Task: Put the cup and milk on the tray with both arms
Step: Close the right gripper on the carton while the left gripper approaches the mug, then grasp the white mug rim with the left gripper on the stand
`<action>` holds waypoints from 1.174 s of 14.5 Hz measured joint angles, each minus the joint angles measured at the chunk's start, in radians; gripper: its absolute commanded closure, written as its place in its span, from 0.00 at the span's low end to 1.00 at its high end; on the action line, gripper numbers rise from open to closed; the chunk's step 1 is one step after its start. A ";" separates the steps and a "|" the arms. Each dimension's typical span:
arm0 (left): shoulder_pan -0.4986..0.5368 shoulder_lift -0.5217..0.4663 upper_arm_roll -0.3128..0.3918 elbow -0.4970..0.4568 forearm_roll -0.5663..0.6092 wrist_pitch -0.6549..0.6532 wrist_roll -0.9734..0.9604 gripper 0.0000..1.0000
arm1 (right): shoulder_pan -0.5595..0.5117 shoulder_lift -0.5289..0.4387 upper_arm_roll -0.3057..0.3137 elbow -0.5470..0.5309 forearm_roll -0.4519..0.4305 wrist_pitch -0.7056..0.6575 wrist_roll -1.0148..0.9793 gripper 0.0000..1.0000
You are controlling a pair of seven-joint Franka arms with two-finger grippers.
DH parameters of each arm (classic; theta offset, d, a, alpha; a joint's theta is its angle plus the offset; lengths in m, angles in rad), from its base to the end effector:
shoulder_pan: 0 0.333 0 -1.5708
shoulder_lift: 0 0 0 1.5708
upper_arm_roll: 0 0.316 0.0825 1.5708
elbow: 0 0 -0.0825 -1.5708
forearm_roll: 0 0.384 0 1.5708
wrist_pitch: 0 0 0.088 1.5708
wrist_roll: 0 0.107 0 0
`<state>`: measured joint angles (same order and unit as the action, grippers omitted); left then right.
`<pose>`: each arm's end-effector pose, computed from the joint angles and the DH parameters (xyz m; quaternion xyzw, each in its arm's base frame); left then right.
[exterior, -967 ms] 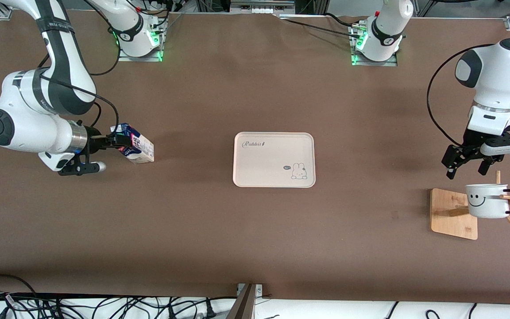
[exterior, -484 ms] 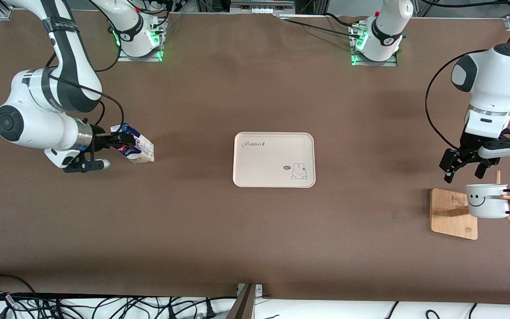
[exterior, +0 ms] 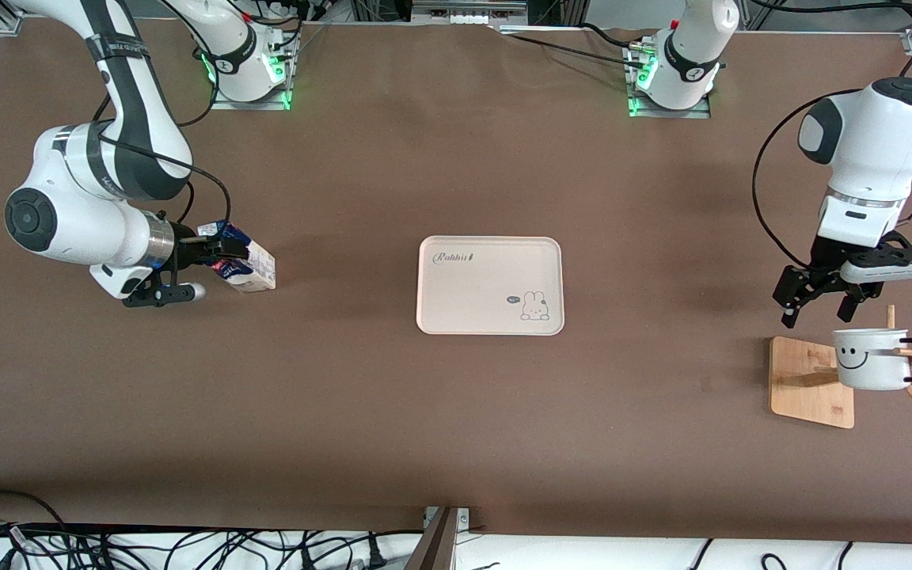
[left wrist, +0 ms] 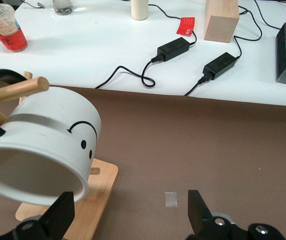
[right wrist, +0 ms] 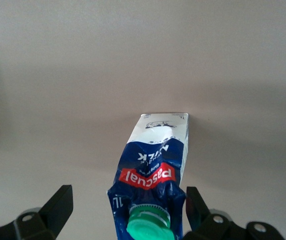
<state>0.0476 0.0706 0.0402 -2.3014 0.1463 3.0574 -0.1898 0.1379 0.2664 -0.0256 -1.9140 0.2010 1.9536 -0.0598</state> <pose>0.5651 0.0380 0.3963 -0.9395 -0.0636 -0.3362 0.0145 0.5820 0.0796 0.3409 -0.9893 -0.0375 0.1146 0.0819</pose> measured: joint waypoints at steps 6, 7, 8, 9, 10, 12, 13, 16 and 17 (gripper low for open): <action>-0.001 0.020 0.001 0.017 0.003 0.000 0.002 0.00 | 0.000 -0.004 -0.001 -0.045 0.000 0.028 0.000 0.00; -0.001 0.022 0.003 0.019 0.003 0.000 0.003 0.00 | 0.000 -0.008 -0.002 -0.054 0.000 0.028 0.000 0.00; -0.001 0.025 0.005 0.020 0.003 0.000 0.004 0.00 | 0.000 -0.016 -0.003 -0.066 0.000 0.029 0.000 0.00; -0.001 0.028 0.010 0.021 0.003 0.000 0.008 0.00 | 0.000 -0.025 -0.005 -0.078 0.000 0.029 0.000 0.00; -0.001 0.032 0.017 0.023 0.003 -0.001 0.017 0.00 | -0.001 -0.033 -0.006 -0.087 0.000 0.029 0.000 0.00; -0.001 0.051 0.027 0.037 0.003 -0.001 0.034 0.00 | -0.001 -0.046 -0.006 -0.101 0.000 0.029 0.000 0.00; 0.000 0.064 0.028 0.050 0.003 -0.001 0.037 0.00 | -0.001 -0.052 -0.006 -0.108 0.000 0.029 -0.005 0.00; -0.001 0.102 0.028 0.091 0.003 -0.001 0.039 0.00 | -0.001 -0.057 -0.012 -0.119 0.000 0.029 -0.026 0.00; -0.001 0.113 0.028 0.101 0.003 -0.002 0.042 0.00 | -0.001 -0.057 -0.017 -0.122 0.000 0.029 -0.028 0.00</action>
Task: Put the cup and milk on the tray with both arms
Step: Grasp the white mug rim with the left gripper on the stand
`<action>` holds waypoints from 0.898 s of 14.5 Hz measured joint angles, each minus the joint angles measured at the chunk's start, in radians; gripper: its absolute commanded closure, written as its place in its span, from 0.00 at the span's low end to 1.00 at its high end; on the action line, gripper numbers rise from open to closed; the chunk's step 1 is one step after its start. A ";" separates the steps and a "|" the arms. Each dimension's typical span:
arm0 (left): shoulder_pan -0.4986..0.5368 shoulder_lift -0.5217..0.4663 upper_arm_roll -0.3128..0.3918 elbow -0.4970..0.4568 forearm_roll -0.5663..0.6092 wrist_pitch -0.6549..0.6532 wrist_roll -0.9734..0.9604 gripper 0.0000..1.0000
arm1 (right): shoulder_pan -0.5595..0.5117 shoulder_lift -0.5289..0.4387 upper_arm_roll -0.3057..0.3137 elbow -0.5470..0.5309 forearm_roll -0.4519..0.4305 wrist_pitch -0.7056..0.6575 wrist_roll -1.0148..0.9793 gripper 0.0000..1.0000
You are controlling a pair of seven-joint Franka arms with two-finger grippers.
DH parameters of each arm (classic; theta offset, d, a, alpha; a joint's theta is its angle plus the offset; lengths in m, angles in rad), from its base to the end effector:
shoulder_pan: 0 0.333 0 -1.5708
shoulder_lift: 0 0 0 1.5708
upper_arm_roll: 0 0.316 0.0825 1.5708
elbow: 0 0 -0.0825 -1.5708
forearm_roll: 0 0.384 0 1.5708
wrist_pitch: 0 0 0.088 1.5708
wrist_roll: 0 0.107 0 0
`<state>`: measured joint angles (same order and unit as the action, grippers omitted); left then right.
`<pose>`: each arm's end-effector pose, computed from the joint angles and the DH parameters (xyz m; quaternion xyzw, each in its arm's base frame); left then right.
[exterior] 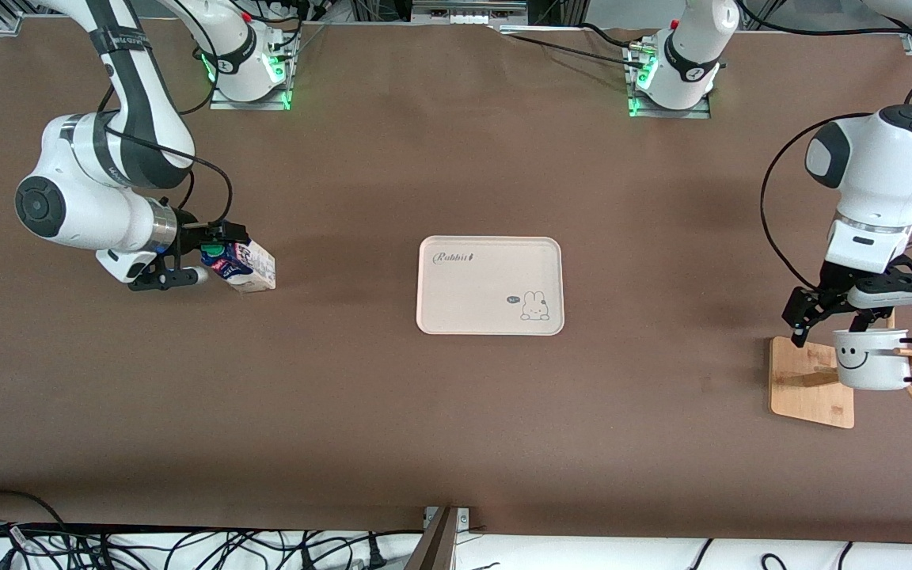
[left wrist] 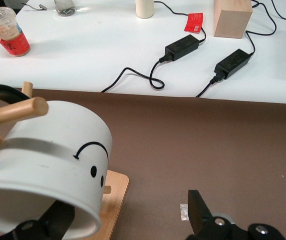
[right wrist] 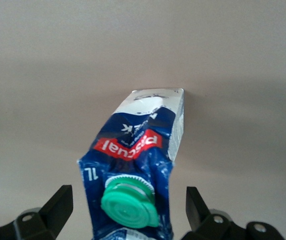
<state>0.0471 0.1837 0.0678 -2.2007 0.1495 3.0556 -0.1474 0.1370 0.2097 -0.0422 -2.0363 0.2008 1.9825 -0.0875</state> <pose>0.5949 0.0557 0.3766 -0.9424 -0.0530 -0.3287 0.0309 0.5519 0.0655 0.3240 -0.9874 -0.0381 0.1307 0.0809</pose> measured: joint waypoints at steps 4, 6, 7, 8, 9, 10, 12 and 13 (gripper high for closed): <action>0.000 0.039 0.000 0.031 0.000 0.000 0.006 0.00 | 0.000 0.000 -0.008 -0.014 -0.048 0.000 -0.006 0.00; 0.000 0.048 0.000 0.044 0.000 0.001 0.008 0.00 | 0.000 0.000 -0.008 -0.015 -0.087 0.000 -0.006 0.00; 0.000 0.051 0.000 0.046 0.000 0.002 0.008 0.00 | 0.000 0.000 -0.008 -0.015 -0.094 0.001 -0.006 0.00; 0.000 0.052 0.000 0.047 0.000 0.008 0.009 0.00 | 0.000 0.001 -0.008 -0.015 -0.097 0.001 -0.006 0.00; 0.000 0.052 0.000 0.046 0.000 0.018 0.010 0.00 | 0.000 0.002 -0.008 -0.015 -0.098 0.001 -0.006 0.00; 0.000 0.054 0.000 0.044 0.000 0.030 0.011 0.00 | 0.000 0.003 -0.008 -0.015 -0.098 0.002 -0.006 0.00; 0.000 0.056 0.002 0.036 0.000 0.047 0.011 0.00 | 0.000 0.004 -0.008 -0.015 -0.099 0.004 -0.006 0.26; 0.000 0.056 0.004 0.029 0.000 0.054 0.011 0.00 | 0.000 0.004 -0.008 -0.015 -0.099 0.007 -0.006 0.50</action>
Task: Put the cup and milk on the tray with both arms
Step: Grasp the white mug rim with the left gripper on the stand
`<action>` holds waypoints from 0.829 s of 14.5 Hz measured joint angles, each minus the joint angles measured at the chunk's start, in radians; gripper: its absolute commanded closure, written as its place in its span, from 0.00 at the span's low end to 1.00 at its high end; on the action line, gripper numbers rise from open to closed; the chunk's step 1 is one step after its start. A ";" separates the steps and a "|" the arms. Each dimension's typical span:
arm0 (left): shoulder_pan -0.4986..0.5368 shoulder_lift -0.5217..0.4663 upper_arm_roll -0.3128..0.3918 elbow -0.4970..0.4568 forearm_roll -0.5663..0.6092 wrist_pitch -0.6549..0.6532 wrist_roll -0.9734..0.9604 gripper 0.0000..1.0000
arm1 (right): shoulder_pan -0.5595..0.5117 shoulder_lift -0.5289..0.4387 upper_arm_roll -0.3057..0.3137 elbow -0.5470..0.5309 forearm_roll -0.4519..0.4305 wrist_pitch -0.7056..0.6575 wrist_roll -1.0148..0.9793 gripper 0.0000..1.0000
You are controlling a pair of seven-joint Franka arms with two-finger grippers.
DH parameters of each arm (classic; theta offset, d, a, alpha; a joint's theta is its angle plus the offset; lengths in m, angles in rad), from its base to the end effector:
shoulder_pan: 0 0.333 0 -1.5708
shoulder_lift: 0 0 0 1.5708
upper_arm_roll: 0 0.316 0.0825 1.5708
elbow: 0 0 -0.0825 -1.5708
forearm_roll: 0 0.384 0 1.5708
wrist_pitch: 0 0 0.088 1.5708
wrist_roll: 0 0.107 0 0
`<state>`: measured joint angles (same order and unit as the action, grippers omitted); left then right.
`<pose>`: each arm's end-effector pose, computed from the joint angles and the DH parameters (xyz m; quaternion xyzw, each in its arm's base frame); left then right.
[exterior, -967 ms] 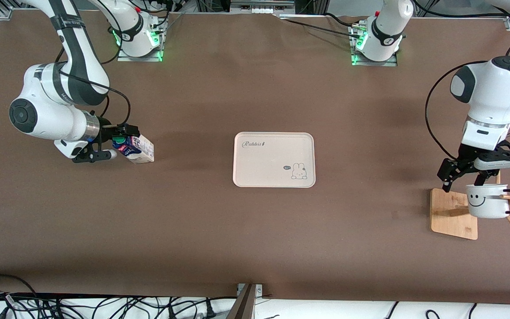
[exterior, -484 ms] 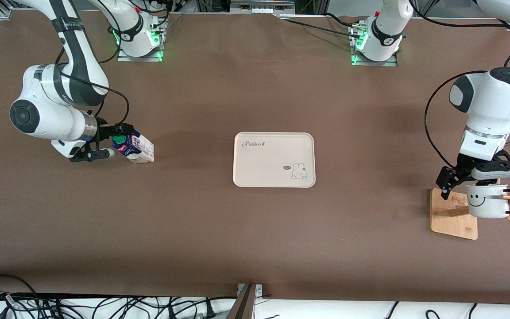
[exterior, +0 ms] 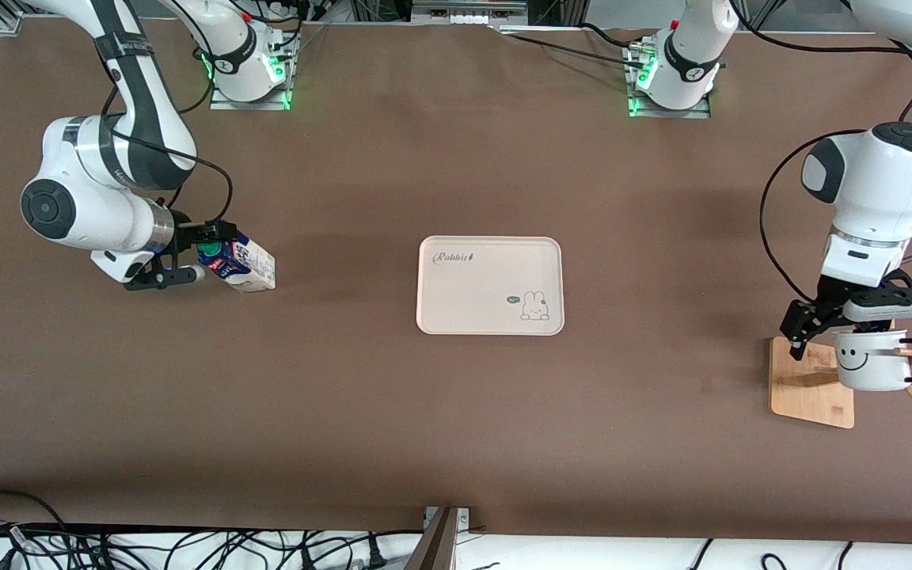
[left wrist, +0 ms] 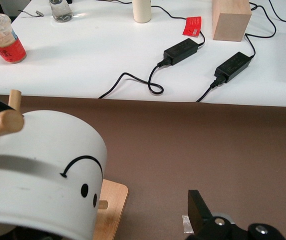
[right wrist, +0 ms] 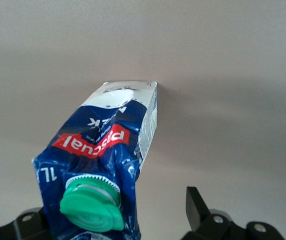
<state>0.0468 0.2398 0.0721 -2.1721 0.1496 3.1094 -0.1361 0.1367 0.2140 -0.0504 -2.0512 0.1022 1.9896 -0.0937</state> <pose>0.6055 0.0579 0.3632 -0.9384 -0.0465 -0.3408 0.0325 0.5487 0.0543 0.3154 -0.9879 -0.0619 0.1368 0.0385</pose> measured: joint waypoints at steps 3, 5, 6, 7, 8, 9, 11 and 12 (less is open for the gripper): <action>0.000 0.000 0.027 -0.033 0.009 0.063 0.001 0.00 | 0.000 0.002 0.000 0.000 0.000 0.008 0.000 0.82; 0.001 -0.001 0.040 -0.045 0.009 0.079 0.003 0.00 | 0.000 0.002 0.003 0.003 0.000 0.010 0.011 0.82; 0.001 -0.003 0.042 -0.047 0.009 0.082 0.004 0.00 | 0.000 0.002 0.004 0.005 0.000 0.010 0.018 0.82; 0.001 -0.007 0.043 -0.050 0.010 0.082 0.004 0.00 | 0.001 0.002 0.005 0.005 0.000 0.011 0.022 0.82; 0.001 -0.011 0.044 -0.051 0.010 0.083 0.004 0.00 | 0.001 0.002 0.007 0.005 0.000 0.011 0.024 0.82; 0.001 -0.014 0.044 -0.052 0.010 0.083 0.004 0.01 | 0.001 0.001 0.007 0.008 0.000 0.011 0.026 0.82; 0.001 -0.017 0.047 -0.053 0.016 0.083 0.007 0.29 | 0.001 -0.001 0.008 0.023 0.000 0.011 0.033 0.81; 0.001 -0.018 0.052 -0.053 0.022 0.083 0.007 0.36 | 0.001 -0.006 0.010 0.032 0.000 0.010 0.037 0.80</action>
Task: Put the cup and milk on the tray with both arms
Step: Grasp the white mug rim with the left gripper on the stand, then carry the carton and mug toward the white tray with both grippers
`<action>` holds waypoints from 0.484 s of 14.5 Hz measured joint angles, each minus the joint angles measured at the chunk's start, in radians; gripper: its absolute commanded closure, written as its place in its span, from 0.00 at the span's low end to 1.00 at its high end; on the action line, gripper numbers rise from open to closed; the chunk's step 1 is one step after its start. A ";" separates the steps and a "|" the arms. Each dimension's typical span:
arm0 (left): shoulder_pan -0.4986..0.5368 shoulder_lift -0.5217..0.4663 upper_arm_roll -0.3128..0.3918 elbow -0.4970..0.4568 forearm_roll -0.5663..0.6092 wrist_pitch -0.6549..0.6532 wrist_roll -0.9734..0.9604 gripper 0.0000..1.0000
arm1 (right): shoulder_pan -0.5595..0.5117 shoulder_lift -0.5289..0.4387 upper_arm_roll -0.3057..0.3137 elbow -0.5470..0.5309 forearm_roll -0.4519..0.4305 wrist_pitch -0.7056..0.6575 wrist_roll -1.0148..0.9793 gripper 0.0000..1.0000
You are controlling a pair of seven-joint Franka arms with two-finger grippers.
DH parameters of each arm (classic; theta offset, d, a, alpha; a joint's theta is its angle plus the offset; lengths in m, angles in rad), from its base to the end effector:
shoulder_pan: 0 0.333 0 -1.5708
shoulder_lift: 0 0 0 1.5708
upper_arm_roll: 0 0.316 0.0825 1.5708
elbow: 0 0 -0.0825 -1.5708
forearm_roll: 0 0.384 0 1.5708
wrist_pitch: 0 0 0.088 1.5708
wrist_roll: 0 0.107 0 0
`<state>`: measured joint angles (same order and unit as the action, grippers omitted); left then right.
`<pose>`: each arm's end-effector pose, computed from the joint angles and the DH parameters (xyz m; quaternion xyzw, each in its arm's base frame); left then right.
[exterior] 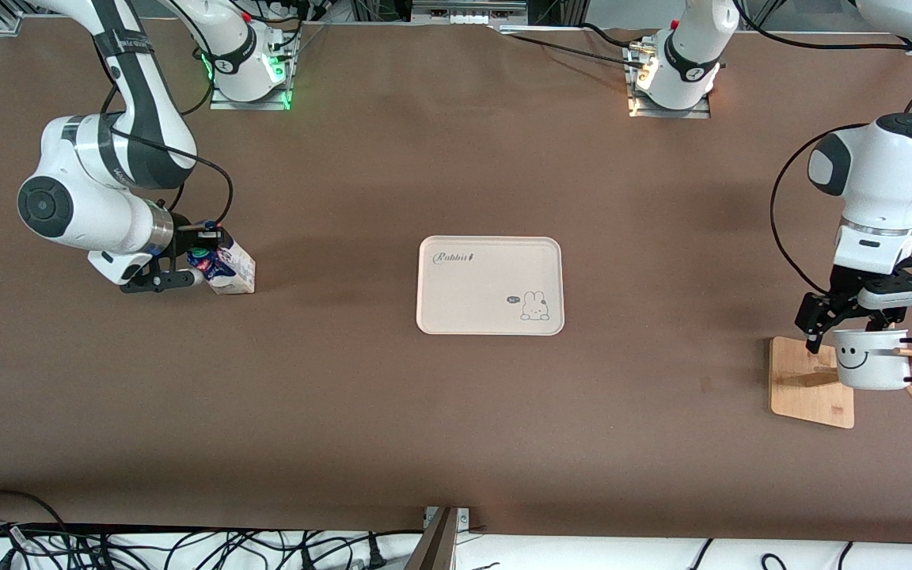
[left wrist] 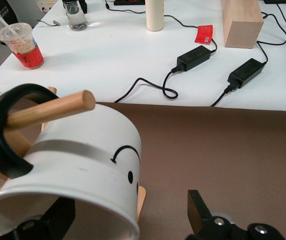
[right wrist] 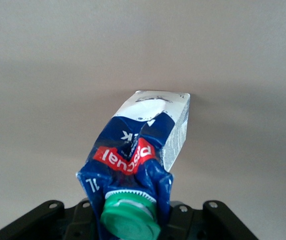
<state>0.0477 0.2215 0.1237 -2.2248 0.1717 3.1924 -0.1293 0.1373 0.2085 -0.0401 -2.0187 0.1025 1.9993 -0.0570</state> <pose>0.5898 0.0833 0.3620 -0.9296 -0.0522 -0.3619 0.0469 0.5591 0.0612 0.3323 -0.9915 -0.0500 0.1142 0.0374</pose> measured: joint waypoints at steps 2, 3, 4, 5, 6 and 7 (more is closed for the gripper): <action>0.001 -0.002 0.012 0.000 0.010 0.000 0.000 0.51 | 0.000 -0.020 0.016 0.014 0.000 -0.003 0.003 0.80; 0.001 -0.002 0.015 -0.001 0.011 0.000 0.000 0.57 | 0.001 -0.035 0.029 0.019 0.000 -0.003 0.005 0.80; 0.001 -0.002 0.017 -0.001 0.011 0.000 0.000 0.63 | 0.001 -0.052 0.046 0.022 0.000 -0.003 0.007 0.80; 0.001 -0.002 0.017 -0.001 0.012 0.000 0.001 0.70 | 0.002 -0.068 0.065 0.024 0.000 -0.003 0.012 0.80; 0.000 -0.002 0.017 -0.001 0.012 0.001 0.001 0.79 | 0.002 -0.080 0.082 0.026 0.000 -0.001 0.018 0.80; 0.000 -0.002 0.017 -0.001 0.012 0.002 0.001 0.92 | 0.003 -0.089 0.098 0.028 0.001 0.008 0.019 0.80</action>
<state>0.0473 0.2195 0.1405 -2.2257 0.1840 3.1939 -0.1287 0.1400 0.1197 0.0582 -1.9909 0.1033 2.0071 -0.0381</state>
